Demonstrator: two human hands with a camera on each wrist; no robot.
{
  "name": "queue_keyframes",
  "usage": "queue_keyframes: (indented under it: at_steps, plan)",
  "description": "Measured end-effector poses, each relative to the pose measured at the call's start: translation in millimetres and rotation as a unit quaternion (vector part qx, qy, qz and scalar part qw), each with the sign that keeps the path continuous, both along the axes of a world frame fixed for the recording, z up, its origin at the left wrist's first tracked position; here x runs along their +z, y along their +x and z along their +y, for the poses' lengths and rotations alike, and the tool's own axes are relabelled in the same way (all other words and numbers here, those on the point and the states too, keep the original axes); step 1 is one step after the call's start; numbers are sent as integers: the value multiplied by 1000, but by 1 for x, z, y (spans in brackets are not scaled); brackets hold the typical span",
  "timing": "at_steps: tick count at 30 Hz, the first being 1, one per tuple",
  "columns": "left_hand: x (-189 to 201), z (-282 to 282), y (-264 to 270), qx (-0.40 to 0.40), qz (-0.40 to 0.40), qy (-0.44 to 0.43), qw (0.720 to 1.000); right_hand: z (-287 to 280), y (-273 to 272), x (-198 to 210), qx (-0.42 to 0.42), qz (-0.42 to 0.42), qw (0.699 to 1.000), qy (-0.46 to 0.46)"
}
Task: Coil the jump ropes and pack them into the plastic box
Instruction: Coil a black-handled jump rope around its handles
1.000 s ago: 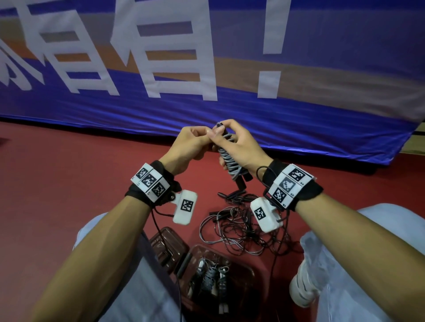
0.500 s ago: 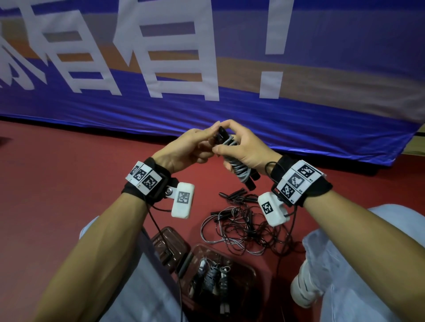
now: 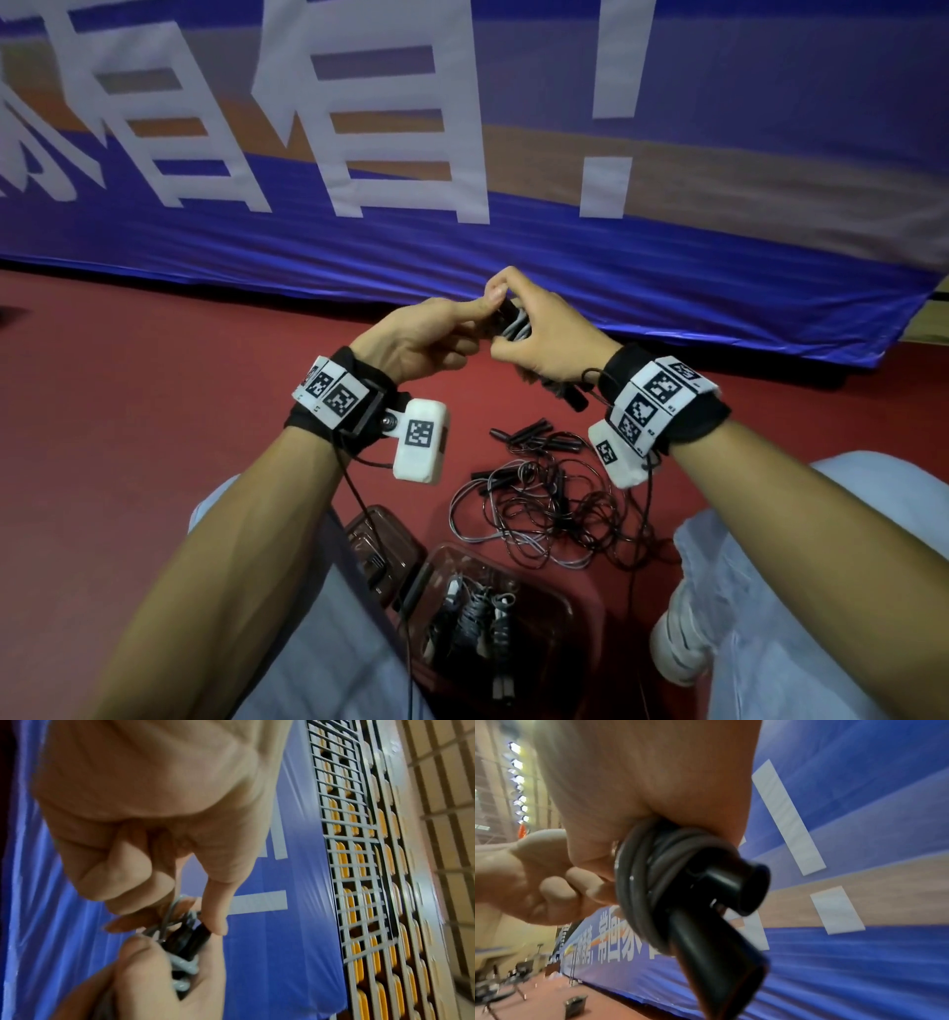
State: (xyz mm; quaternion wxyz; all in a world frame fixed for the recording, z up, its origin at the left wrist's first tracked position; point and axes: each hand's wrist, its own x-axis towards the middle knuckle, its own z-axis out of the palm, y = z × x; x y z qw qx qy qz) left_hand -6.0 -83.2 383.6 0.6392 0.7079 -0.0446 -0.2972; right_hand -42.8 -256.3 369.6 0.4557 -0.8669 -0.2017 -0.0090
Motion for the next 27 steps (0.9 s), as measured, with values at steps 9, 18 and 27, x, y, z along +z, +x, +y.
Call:
queue_keyframes:
  at_steps: [9,18,27]
  plan:
    - [2,3,-2,-34,32,-9,999,-5,2,-14,-37,-163,965,-204]
    - [-26,-1,-1,70,-170,184,966,6,7,-45,-71,-145,932,-325]
    - [-87,13,-8,-3,-284,424,860,35,5,-133,60,154,968,-188]
